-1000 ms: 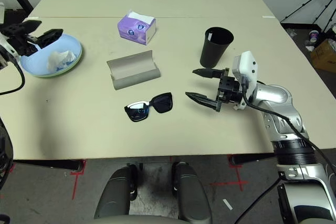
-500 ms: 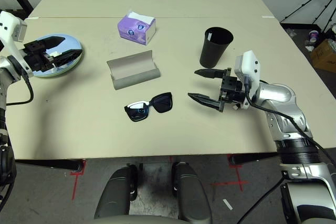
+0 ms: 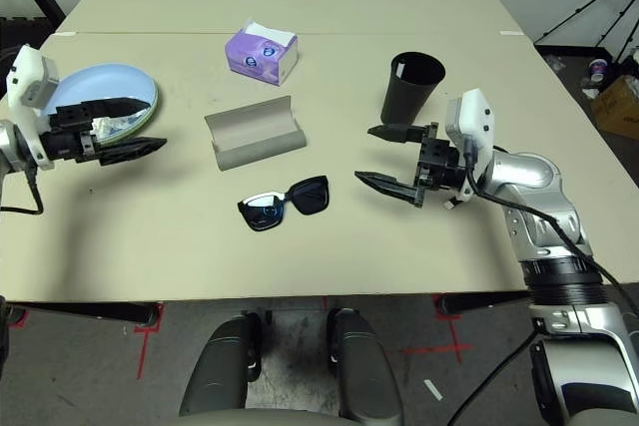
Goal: Organize and tidy the items on the table.
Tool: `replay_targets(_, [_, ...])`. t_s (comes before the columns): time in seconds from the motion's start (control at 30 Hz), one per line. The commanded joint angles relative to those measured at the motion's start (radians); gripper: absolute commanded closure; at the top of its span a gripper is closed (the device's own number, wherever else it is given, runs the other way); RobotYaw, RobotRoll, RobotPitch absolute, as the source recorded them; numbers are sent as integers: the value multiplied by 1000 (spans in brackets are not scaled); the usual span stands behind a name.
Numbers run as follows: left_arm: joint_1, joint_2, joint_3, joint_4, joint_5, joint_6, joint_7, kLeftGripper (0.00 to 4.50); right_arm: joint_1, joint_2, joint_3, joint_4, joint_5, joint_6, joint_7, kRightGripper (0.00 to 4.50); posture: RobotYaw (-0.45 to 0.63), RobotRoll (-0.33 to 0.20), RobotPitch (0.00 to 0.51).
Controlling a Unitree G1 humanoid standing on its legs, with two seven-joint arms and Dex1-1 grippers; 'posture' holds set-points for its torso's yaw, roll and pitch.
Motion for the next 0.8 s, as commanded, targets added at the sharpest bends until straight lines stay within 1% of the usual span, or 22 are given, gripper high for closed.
replay_targets(0.03, [-40,-22,22,17,-34,5,7,31,-7,-4,12,-1,-2,4,17,0,-29,0,182])
replay_targets(0.1, [-51,-41,48,7,-57,16,34,31,-14,-6,10,5,-2,4,21,0,-24,0,183])
replay_targets(0.13, [-36,-49,62,-9,-69,5,39,31,-21,-6,12,10,-3,4,23,0,-23,0,184])
replay_targets(0.23, [37,-51,75,-61,-85,-17,24,31,-46,-8,21,34,-8,-2,44,0,-18,0,186])
replay_targets(0.33, [109,-53,87,-124,-107,-10,31,31,-82,-5,33,69,-15,-13,72,0,-12,0,189])
replay_targets(0.53, [219,-54,87,-233,-136,2,41,31,-148,1,65,130,-36,-29,138,0,-13,0,187])
replay_targets(0.57, [233,-54,84,-246,-136,-2,41,31,-159,-1,71,141,-43,-32,151,0,-12,0,186])
replay_targets(0.67, [276,-53,63,-283,-129,-11,34,31,-206,-26,123,189,-118,-67,178,0,-12,0,185])
replay_targets(0.73, [294,-44,43,-285,-109,-27,26,31,-220,-35,145,176,-133,-31,186,0,-13,0,185])
replay_targets(0.8, [307,-40,28,-274,-92,-61,14,31,-232,-39,169,143,-167,11,156,0,-17,0,184])
